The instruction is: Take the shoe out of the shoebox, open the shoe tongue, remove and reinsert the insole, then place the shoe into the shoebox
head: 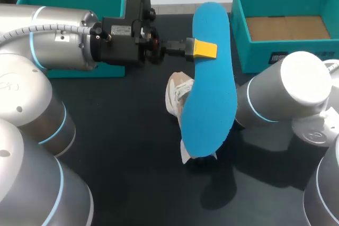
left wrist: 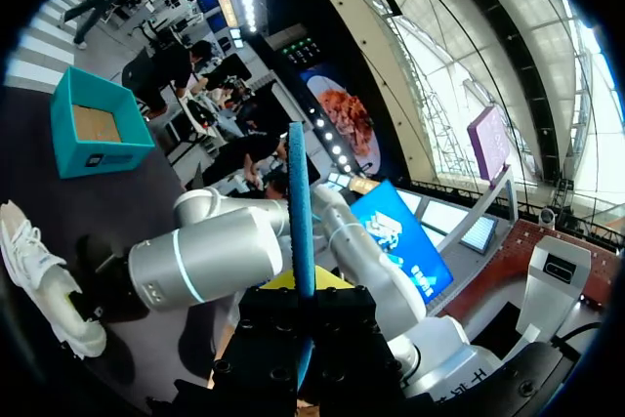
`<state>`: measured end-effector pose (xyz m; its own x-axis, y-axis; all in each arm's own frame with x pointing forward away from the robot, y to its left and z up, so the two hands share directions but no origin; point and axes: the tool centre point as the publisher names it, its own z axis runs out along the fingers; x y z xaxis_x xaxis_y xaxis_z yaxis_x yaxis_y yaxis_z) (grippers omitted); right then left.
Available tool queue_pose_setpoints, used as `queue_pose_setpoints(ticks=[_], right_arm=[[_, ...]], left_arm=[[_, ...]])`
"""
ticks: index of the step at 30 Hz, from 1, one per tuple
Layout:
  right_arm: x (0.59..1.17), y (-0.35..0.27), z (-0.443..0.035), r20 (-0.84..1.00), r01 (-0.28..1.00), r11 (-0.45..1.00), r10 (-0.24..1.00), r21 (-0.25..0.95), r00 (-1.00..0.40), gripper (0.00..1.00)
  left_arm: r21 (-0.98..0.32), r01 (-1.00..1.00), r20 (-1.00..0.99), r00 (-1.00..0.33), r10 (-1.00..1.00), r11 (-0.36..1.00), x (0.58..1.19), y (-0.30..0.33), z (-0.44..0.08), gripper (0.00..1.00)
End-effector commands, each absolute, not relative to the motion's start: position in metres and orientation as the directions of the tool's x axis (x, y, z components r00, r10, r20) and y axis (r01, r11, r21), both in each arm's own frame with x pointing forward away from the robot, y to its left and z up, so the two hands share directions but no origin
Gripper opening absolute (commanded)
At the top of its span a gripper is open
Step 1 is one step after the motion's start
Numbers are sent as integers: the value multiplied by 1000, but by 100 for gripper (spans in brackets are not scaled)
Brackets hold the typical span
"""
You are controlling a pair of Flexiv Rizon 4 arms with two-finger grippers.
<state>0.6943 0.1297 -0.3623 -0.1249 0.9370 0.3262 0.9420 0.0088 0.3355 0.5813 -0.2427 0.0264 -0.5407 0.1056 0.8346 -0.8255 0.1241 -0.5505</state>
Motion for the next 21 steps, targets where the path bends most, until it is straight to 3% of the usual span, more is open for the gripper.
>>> queue_pose_setpoints(ticks=[1, 21], right_arm=[[693, 126, -363, 339, 951, 3, 934, 310, -113, 0], [681, 115, -386, 386, 990, -85, 922, 116, 33, 0]], left_arm=[[-551, -826, 834, -541, 106, 119, 579, -243, 24, 0], [-551, -826, 834, -541, 106, 119, 579, -243, 24, 0]])
